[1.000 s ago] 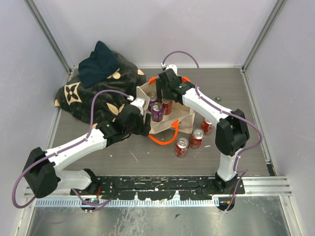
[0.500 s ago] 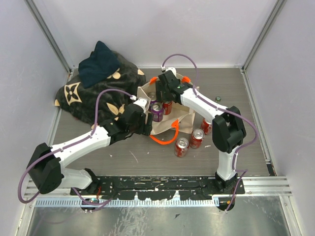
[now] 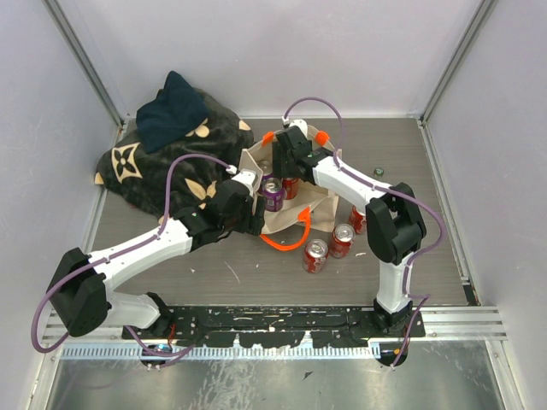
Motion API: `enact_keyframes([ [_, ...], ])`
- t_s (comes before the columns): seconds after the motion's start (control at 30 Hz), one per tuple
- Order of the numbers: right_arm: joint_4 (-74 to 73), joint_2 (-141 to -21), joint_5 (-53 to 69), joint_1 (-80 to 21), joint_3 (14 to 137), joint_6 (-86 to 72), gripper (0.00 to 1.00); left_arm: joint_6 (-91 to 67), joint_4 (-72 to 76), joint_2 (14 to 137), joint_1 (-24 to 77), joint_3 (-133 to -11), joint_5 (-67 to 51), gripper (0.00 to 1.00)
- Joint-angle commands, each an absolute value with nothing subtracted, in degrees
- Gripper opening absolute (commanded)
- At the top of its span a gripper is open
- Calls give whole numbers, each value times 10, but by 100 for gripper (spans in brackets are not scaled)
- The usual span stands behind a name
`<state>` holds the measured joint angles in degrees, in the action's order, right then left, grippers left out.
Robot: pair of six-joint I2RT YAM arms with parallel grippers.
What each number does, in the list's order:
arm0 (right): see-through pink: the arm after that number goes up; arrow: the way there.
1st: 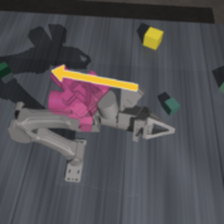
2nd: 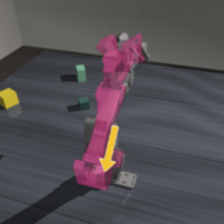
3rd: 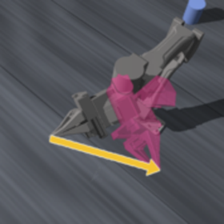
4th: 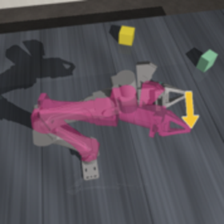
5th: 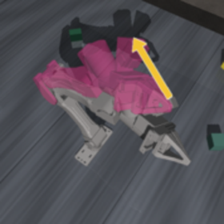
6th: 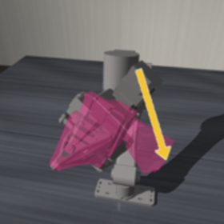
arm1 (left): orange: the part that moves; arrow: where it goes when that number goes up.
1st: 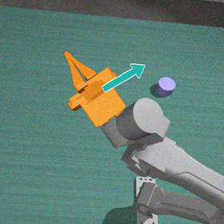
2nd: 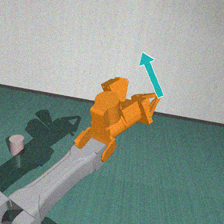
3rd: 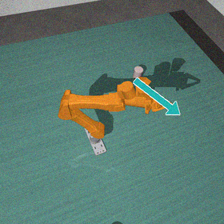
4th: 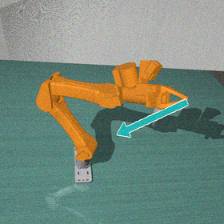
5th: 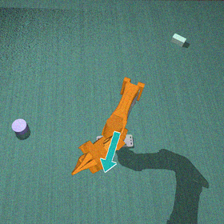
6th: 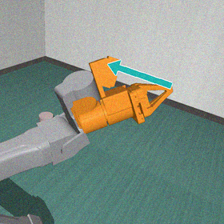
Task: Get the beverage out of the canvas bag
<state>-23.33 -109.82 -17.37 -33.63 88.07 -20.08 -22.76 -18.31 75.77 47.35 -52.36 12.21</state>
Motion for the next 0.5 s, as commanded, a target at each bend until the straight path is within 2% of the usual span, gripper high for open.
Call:
enact_keyframes([
  [0.0,-254,-1127,-155,-334,875,-212,69,-229,-193,753,473,-534,136,80],
  [0.47,-268,-1116,-208,-332,814,-229,69,-227,-193,755,472,-534,132,81],
])
